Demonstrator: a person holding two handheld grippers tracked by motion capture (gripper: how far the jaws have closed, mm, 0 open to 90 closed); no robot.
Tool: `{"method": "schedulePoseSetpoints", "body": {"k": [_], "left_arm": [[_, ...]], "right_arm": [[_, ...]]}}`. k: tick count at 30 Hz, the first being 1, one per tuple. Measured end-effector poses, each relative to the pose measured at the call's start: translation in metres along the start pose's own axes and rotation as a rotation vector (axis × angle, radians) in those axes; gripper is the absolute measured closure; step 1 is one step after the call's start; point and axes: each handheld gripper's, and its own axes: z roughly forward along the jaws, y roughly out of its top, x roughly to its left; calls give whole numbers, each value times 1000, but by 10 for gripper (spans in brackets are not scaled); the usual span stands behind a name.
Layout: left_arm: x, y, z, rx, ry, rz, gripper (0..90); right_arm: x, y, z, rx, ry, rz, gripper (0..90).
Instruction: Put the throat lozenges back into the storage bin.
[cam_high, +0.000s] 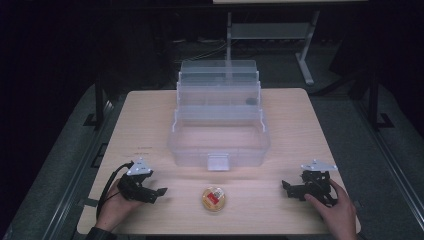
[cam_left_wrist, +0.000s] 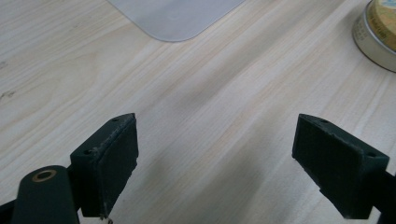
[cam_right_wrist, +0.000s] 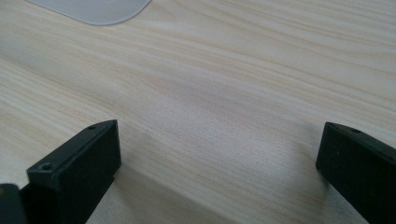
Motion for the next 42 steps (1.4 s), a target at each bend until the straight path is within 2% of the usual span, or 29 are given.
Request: {"method": "schedulePoseSetpoints", "body": {"k": [8, 18, 32, 42], "left_arm": [[-4, 3, 1, 10, -19, 15, 137], [-15, 13, 3, 14, -62, 46, 137], [-29, 22, 9, 28, -102, 91, 138], [-37, 28, 13, 34, -124, 109, 137]], "right_arm": [[0, 0, 0, 0, 0, 0, 0], [0, 0, 0, 0, -1, 0, 0], [0, 0, 0, 0, 0, 0, 0], [0, 0, 0, 0, 0, 0, 0]]}}
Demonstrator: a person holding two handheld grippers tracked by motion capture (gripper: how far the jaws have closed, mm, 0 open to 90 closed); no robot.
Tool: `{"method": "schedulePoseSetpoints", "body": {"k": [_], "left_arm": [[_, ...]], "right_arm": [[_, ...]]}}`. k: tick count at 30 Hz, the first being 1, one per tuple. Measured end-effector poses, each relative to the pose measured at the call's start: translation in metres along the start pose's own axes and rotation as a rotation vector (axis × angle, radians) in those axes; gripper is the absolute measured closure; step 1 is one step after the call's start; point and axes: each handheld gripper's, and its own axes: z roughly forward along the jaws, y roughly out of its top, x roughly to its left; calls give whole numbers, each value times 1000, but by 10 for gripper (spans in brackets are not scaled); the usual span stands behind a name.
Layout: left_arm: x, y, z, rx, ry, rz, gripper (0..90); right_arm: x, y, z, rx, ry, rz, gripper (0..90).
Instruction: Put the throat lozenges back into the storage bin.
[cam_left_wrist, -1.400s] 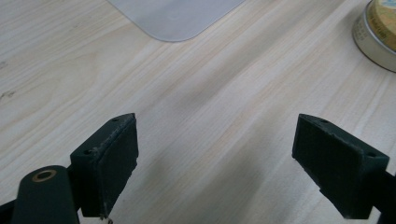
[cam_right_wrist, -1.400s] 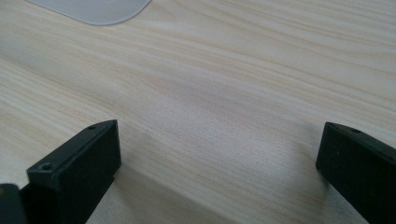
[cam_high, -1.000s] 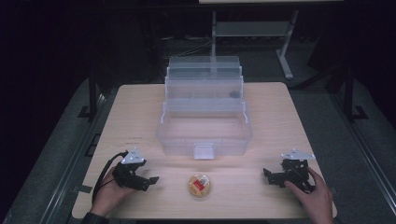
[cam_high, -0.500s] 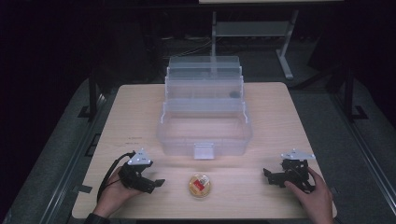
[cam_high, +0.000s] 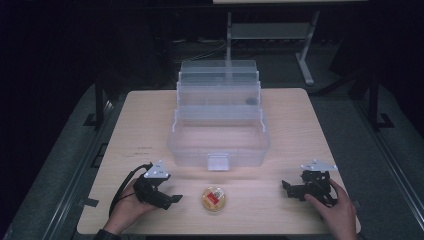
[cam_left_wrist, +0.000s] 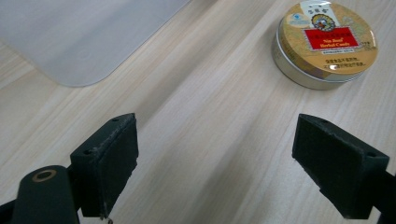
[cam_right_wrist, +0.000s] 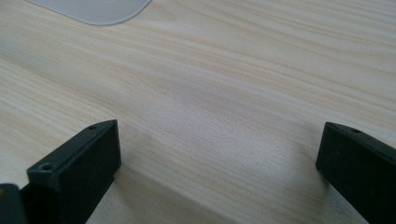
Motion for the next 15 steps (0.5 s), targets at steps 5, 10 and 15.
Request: {"method": "schedulePoseSetpoints", "body": {"k": [5, 10, 15], "left_arm": [[-4, 4, 3, -2, -18, 11, 137], [-9, 9, 4, -10, -40, 21, 138], [-13, 14, 6, -11, -59, 29, 138]], "right_arm": [[0, 0, 0, 0, -1, 0, 0], [0, 0, 0, 0, -1, 0, 0], [0, 0, 0, 0, -1, 0, 0]]}}
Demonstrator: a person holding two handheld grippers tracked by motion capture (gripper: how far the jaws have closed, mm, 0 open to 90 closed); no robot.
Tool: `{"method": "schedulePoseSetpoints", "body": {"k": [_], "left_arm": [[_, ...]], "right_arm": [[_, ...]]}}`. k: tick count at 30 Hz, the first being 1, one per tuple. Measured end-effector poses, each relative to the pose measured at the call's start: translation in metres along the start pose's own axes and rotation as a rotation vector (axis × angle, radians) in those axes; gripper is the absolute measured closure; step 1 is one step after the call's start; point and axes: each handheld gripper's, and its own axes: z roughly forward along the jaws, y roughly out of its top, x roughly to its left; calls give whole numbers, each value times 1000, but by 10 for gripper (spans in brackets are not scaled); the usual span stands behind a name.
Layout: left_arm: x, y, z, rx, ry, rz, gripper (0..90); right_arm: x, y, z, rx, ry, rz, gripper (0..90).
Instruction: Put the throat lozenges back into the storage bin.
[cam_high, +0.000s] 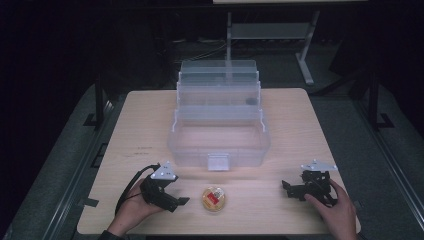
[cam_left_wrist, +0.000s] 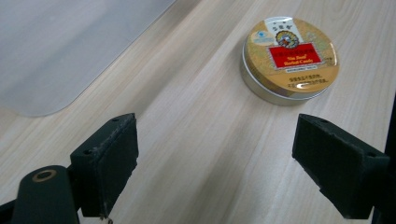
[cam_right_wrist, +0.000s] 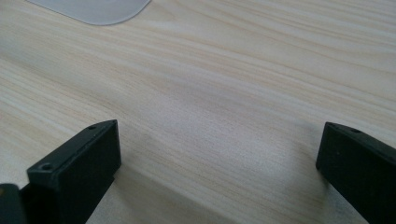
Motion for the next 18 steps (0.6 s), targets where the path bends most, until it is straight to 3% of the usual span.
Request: {"method": "schedulePoseSetpoints", "body": {"k": [18], "left_arm": [[-10, 17, 12, 10, -47, 55, 137]], "right_arm": [[0, 0, 0, 0, 0, 0, 0]]}}
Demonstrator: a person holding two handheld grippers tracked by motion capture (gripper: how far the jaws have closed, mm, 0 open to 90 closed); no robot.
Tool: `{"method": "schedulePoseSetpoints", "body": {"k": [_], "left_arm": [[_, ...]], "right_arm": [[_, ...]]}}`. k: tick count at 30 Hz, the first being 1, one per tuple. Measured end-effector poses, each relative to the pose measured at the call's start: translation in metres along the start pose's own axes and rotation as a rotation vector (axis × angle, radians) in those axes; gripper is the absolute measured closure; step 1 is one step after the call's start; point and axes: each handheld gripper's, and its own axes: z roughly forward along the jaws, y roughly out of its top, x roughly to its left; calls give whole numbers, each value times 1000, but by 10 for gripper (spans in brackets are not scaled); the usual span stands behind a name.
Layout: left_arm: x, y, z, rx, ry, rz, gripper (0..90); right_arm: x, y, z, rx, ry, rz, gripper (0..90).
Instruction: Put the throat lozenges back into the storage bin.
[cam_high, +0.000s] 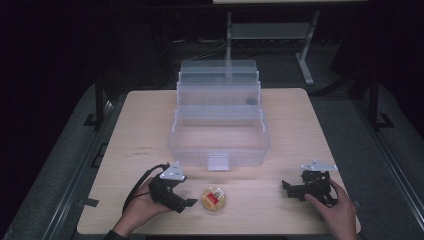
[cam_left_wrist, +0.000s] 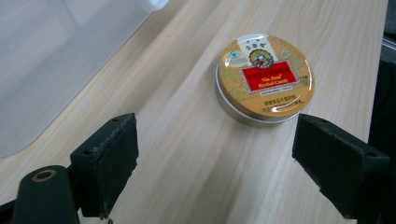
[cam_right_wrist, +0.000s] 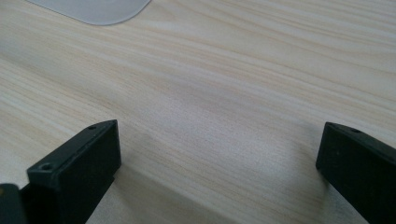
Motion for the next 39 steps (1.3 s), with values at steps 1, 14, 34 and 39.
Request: {"method": "schedulePoseSetpoints", "body": {"k": [1, 14, 34, 39], "left_arm": [[-1, 1, 1, 0, -2, 3, 137], [-8, 18, 12, 0, -36, 38, 137], [-19, 37, 35, 34, -87, 100, 136], [-20, 39, 39, 48, -93, 110, 134]], "right_arm": [[0, 0, 0, 0, 0, 0, 0], [0, 0, 0, 0, 0, 0, 0], [0, 0, 0, 0, 0, 0, 0], [0, 0, 0, 0, 0, 0, 0]]}}
